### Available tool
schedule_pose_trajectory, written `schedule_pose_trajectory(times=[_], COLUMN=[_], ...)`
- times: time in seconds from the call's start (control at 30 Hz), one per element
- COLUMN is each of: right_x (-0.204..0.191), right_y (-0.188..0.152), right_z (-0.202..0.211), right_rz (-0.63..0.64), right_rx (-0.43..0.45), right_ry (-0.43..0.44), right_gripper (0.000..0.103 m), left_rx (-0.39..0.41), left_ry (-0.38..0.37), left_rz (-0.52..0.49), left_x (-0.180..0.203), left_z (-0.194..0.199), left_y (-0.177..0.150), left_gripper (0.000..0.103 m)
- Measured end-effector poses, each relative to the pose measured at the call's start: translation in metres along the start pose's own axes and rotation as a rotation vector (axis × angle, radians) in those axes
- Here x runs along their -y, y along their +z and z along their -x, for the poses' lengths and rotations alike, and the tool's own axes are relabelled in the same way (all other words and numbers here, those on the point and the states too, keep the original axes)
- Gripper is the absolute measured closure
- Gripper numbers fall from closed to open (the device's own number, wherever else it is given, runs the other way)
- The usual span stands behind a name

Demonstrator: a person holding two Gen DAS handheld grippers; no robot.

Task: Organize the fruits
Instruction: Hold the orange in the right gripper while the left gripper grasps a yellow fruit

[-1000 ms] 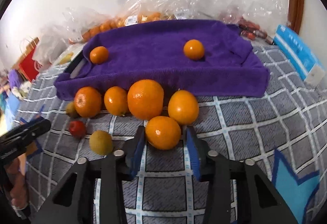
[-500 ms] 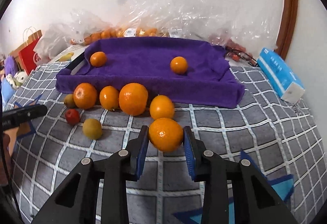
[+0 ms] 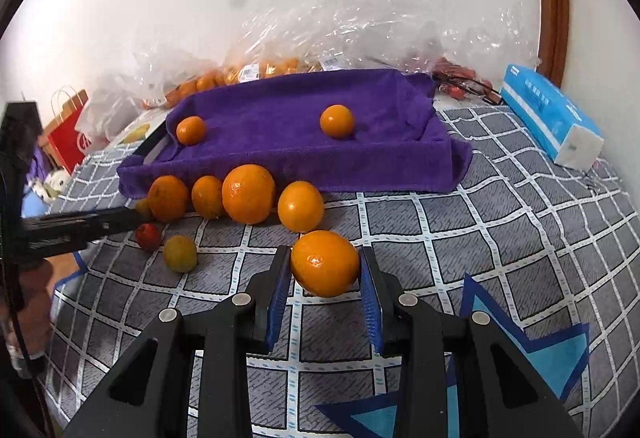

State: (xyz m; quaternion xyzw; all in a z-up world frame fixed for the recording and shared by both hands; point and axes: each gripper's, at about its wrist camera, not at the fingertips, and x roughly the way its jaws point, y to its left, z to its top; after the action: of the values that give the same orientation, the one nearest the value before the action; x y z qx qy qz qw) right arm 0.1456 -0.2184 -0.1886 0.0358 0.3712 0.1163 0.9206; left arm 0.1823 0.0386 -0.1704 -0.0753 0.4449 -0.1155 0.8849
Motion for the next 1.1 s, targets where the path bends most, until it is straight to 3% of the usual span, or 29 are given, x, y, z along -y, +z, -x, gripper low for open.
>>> schedule_pose_trajectory(times=[0.27,0.43,0.63,0.7,0.73,1.1], right_x=[0.002,0.005,0.003,0.004,0.004,0.002], right_y=[0.000,-0.001,-0.001,-0.001,-0.001,-0.001], right_z=[0.001,0.001,-0.001,-0.002,-0.002,-0.005], right_rz=[-0.013,-0.027,-0.022,-0.025,-0.028,-0.012], right_rx=[0.008,0.011,0.000,-0.001,-0.002,-0.017], right_ry=[0.041,0.045,0.038,0.037,0.037,0.018], right_gripper=[0.069,0.069,0.069,0.069,0.069,0.069], left_rx=[0.014,0.030,0.041,0.061,0.060,0.071], left_ry=[-0.017,0.036,0.087,0.103,0.106,0.014], left_rz=[-0.013,0.039,0.020,0.005,-0.009,0.062], left_x=[-0.001,-0.023,-0.026,-0.022,-0.020,-0.031], left_z=[0.000,0.022,0.011,0.008,0.007,0.010], left_y=[0.001,-0.007,-0.008,-0.009,-0.010,-0.010], left_gripper=[0.080,0.079,0.074,0.074,0.080,0.079])
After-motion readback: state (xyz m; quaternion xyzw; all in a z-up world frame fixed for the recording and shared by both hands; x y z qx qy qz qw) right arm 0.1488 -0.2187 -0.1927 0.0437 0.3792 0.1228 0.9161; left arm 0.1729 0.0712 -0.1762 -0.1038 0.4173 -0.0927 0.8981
